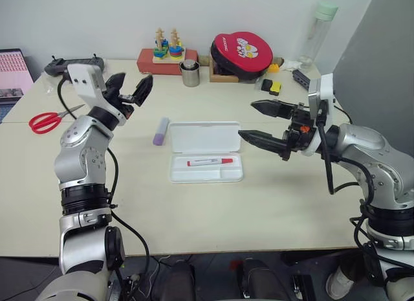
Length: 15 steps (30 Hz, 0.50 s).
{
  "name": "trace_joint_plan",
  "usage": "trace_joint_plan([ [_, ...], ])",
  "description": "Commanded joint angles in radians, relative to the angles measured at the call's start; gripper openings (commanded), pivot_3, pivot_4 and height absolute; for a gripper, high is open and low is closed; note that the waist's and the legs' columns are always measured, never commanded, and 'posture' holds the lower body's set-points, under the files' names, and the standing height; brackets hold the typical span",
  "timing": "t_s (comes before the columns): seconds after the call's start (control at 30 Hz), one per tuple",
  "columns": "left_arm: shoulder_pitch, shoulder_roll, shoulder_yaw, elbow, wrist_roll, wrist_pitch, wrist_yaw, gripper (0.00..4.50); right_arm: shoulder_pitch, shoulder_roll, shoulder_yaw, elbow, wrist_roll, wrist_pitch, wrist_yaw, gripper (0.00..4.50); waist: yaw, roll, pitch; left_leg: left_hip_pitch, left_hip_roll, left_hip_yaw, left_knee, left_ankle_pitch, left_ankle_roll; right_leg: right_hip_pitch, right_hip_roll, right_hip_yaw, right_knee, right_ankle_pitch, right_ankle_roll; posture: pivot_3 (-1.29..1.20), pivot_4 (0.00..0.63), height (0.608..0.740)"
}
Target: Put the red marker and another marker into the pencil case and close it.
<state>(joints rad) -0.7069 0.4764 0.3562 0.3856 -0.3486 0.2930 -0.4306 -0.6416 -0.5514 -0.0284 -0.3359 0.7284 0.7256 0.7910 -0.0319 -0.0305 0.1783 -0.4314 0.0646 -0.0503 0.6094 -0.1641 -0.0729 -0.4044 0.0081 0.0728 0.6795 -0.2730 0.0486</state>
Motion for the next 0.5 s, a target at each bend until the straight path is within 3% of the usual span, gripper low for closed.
trace_joint_plan([
  [0.03,0.037,-0.002,-0.065,0.085,0.07,-0.033,-0.002,4.42,-0.028,0.014,0.009,-0.007,0.001,-0.026,0.019,4.5,0.002,0.0,0.0,0.0,0.0,0.0,0.0,0.0,0.0,0.0,0.0,0.0,0.0,0.0,0.0,0.0,0.15,0.74],
  [0.5,-0.021,-0.047,-0.201,0.323,0.166,-0.079,-0.05,4.42,-0.01,0.024,0.012,-0.035,0.003,-0.016,-0.001,4.5,0.002,0.0,0.0,-0.001,0.0,0.0,0.0,0.0,0.0,-0.001,0.0,-0.001,0.0,0.0,-0.001,0.0,0.15,0.74],
])
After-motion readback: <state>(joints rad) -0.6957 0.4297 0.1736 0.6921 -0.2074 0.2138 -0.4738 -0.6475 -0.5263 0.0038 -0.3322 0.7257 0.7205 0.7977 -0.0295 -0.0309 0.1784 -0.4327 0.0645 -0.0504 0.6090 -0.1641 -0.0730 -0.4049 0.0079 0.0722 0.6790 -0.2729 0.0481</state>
